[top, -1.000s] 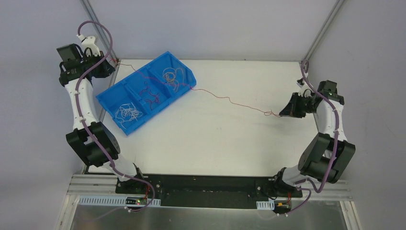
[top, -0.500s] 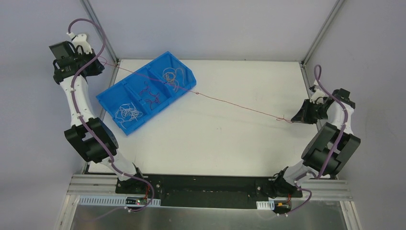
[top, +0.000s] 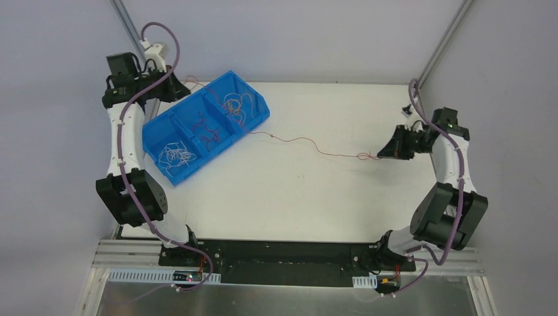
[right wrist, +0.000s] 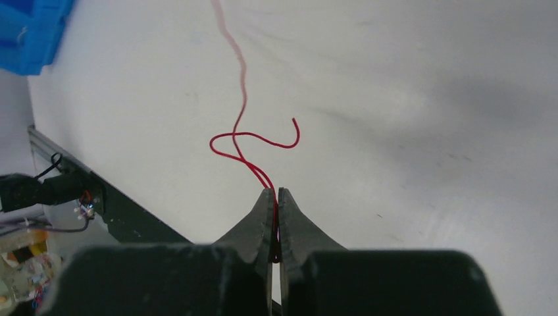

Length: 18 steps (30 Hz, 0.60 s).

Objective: Untangle the cables

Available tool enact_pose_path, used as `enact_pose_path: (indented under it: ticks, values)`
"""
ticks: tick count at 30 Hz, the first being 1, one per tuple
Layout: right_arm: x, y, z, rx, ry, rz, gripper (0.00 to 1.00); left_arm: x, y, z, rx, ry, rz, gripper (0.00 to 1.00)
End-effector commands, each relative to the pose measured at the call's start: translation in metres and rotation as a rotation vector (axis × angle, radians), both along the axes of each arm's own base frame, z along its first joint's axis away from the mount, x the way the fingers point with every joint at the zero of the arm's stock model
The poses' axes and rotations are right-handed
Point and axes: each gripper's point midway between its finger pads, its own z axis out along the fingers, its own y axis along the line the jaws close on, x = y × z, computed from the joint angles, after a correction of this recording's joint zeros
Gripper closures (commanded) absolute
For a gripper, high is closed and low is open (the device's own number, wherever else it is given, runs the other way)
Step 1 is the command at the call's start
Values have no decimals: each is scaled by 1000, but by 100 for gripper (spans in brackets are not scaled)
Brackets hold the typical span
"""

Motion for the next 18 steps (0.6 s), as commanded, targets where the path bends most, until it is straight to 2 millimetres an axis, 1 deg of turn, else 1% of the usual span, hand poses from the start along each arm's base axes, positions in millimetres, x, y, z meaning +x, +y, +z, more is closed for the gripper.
enact_pose_path:
  ticks: [1,3,5,6,8,9,11,13,15,18]
  values:
    - [12,80,91,157,-185,104,100,-48,-94,32,-129,-20,-272,100]
    - [15,114,118,212,-239,159,100,-68,-135,37,-167,-5,-378,100]
    - [16,146,137,264,-276,217,100,-89,-172,41,-174,-10,-486,100]
    - [12,166,144,288,-279,263,100,-105,-200,44,-180,-14,-573,100]
    - [6,197,154,323,-289,340,100,-126,-234,50,-201,-34,-675,100]
    - [2,211,159,339,-293,375,100,-132,-248,56,-221,-57,-706,100]
    - [-4,233,164,362,-297,428,100,-149,-272,59,-257,-75,-767,100]
    - [-9,250,167,380,-289,458,100,-171,-293,53,-257,-81,-845,100]
    - [-16,264,165,387,-281,497,100,-188,-309,33,-227,-66,-891,100]
    - [-27,276,156,392,-250,533,100,-197,-322,8,-201,-31,-923,97]
